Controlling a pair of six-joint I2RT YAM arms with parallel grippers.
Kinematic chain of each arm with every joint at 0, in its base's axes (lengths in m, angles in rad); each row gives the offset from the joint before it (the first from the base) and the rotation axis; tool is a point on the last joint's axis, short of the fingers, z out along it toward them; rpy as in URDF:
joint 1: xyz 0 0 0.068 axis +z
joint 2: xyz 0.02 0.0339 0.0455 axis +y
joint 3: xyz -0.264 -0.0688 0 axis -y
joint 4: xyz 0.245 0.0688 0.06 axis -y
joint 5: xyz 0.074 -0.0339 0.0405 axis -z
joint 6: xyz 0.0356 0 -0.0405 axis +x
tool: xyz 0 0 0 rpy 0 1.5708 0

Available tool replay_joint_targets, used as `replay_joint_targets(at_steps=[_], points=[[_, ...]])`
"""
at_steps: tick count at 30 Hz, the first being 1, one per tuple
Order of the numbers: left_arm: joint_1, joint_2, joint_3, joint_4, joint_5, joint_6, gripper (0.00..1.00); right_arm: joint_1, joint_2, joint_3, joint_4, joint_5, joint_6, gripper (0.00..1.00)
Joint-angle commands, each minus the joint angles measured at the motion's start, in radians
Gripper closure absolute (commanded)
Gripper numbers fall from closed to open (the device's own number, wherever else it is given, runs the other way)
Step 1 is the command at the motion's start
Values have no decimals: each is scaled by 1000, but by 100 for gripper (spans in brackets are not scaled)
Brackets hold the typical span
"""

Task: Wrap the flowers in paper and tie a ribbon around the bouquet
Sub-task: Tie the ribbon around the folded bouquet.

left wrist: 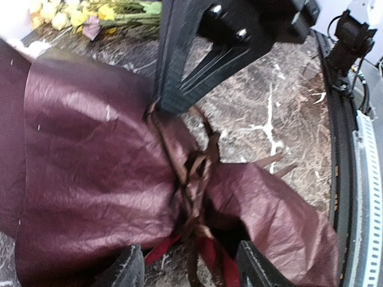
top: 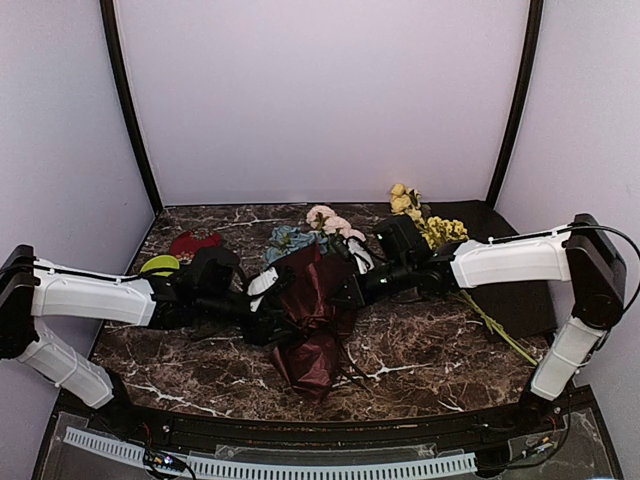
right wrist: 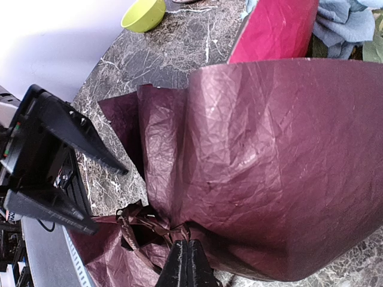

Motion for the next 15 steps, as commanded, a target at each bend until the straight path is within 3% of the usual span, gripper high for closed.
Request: replay_joint_targets(at_steps=[1,15], points=[[4,-14,33,-38,86,22,45,-4,4,27,26,7,5,100],[4,106,97,-107,-31,25,63,-5,4,28,28,4,9,100]])
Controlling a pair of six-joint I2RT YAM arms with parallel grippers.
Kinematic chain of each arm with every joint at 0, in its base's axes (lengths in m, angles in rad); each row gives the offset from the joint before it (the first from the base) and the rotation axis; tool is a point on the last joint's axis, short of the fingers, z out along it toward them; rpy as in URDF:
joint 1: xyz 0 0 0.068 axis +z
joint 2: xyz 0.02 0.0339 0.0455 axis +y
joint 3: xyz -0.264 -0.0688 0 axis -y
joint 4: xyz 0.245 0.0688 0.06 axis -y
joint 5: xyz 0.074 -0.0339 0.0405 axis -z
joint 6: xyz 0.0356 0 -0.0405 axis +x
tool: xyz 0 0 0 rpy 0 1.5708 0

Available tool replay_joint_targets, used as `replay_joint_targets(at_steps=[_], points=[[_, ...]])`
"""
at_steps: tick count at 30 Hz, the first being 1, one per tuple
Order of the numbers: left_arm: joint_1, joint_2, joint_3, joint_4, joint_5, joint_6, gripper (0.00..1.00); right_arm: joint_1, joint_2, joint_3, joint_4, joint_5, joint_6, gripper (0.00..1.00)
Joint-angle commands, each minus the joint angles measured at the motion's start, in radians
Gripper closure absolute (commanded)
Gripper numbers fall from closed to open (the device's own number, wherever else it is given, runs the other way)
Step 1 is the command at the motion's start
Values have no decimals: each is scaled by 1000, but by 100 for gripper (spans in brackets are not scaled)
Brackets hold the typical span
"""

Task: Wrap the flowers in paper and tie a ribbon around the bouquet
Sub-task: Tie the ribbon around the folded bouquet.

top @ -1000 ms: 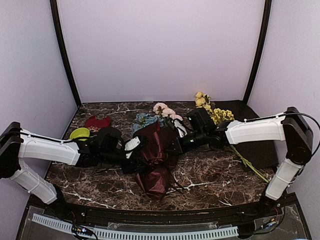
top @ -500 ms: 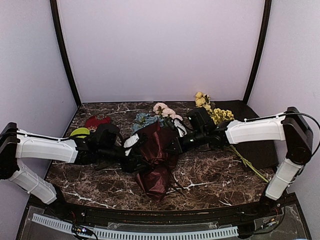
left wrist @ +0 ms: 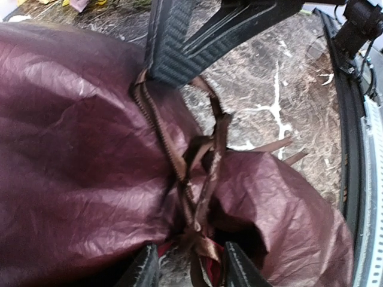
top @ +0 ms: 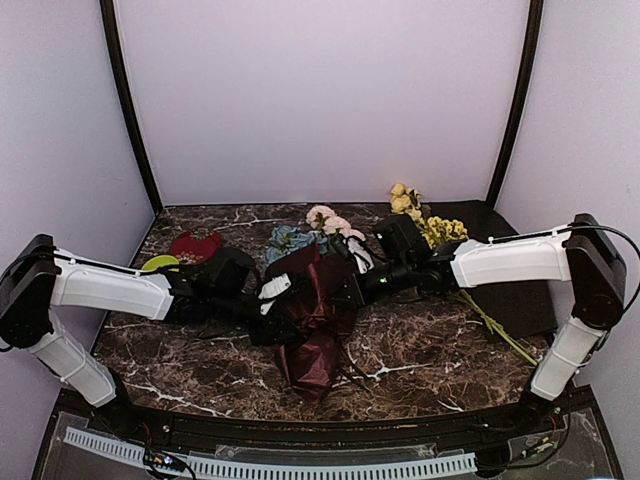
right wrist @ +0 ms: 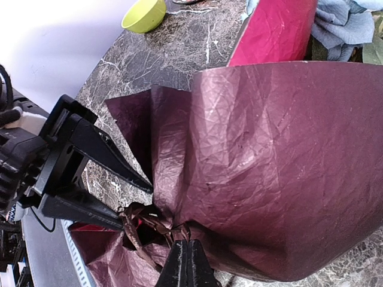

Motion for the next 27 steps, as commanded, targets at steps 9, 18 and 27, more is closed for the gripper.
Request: replay_joint_targets(at_steps=[9,18,27], points=[[6,-52,1,34,-63,-9,61,-4,10,22,28,-1,7,100],[10,-26,19,10,-145,-16,65,-4,4,11,30,-2,8,100],[31,-56,1,-2,-134,-13,68,-5,5,10,36,-3,11,100]])
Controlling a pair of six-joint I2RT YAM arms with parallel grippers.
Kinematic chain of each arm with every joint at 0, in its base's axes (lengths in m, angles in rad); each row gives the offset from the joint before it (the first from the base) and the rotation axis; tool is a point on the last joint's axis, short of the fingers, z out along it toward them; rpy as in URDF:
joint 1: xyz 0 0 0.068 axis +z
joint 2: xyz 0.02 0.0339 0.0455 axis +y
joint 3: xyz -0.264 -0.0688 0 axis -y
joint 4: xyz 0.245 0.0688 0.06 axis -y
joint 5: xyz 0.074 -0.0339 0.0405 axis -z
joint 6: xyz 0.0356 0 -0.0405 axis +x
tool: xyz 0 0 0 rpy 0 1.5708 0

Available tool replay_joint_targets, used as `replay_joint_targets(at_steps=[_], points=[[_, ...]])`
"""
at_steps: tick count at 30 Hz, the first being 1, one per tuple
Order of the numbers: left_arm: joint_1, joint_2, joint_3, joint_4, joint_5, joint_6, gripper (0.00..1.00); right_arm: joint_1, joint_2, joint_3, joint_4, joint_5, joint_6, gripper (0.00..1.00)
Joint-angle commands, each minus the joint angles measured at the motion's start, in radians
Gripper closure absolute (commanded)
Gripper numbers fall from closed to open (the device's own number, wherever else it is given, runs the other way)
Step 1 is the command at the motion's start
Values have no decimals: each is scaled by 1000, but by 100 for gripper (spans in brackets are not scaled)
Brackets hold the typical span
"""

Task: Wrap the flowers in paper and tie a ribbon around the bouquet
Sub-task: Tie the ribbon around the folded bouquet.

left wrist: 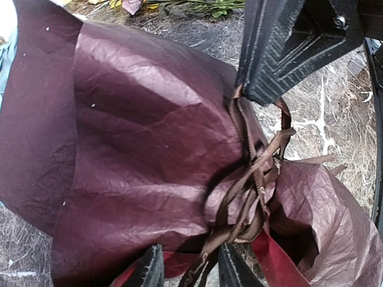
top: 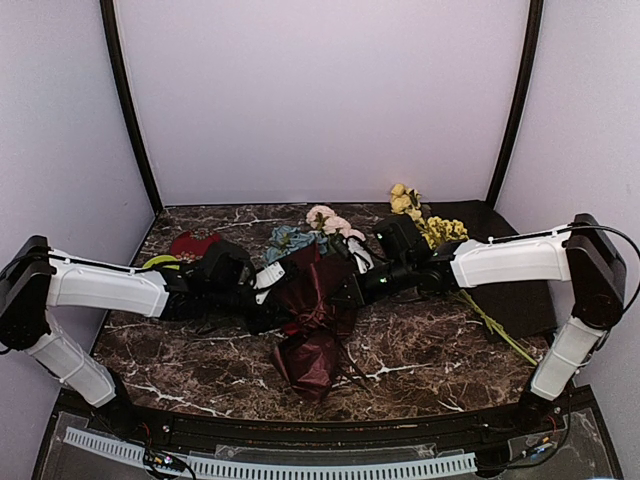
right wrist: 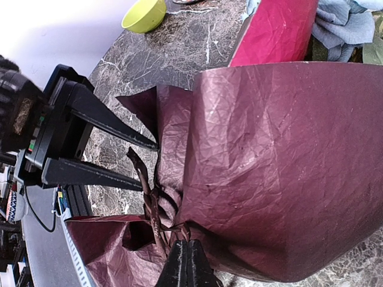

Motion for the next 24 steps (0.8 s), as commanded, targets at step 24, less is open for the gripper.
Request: replay_joint_targets(at_steps=[24], points=[[9,-71,-86,-84,23,-43,82,-5,-21,-1,29,30,15,100]])
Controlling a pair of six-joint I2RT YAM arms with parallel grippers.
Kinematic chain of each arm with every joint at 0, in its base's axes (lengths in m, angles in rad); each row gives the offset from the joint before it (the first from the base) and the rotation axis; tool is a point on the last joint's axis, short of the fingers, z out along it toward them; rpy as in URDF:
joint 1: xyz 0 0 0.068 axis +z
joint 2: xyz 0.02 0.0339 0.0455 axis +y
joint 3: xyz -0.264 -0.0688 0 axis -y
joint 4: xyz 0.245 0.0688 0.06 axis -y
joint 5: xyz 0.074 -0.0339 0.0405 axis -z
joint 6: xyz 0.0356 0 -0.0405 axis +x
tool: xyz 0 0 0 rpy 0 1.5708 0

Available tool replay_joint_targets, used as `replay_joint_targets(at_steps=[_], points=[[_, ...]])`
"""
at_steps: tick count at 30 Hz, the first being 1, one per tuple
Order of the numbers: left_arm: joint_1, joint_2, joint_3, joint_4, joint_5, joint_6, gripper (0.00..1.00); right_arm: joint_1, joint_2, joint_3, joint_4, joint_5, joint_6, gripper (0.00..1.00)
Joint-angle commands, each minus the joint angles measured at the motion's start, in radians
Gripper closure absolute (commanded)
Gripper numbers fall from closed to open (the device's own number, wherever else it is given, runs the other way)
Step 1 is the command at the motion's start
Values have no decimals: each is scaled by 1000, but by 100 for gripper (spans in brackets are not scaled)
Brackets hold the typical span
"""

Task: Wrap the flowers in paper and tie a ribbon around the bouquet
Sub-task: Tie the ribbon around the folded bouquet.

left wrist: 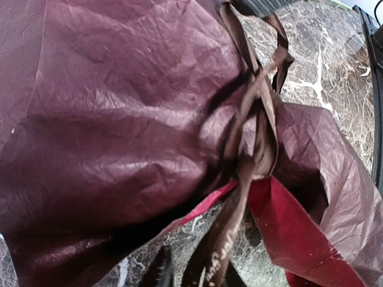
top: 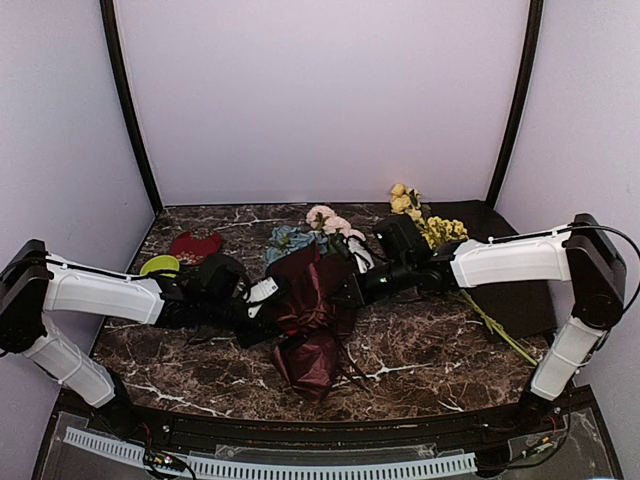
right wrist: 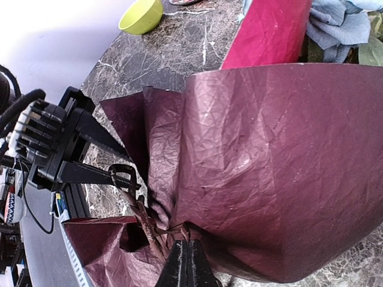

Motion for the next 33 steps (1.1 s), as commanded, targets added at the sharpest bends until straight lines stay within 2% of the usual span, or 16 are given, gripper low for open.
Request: replay_joint_targets(at_steps=[1,5,20,33], points=[[5,-44,-19,-28,-6,-18,85,-5,-24,-5,27,25,16,100],[5,-46,-30,-39,-34,-38,100,-8,-49,-40,24,50,27,100],[25,-4,-34,-79,-116,-111,100,-67,-119,-200,10,86,90,100],[86,55,7,-105,-149,-146,100,-144,-59,-276,29,48,130,100]])
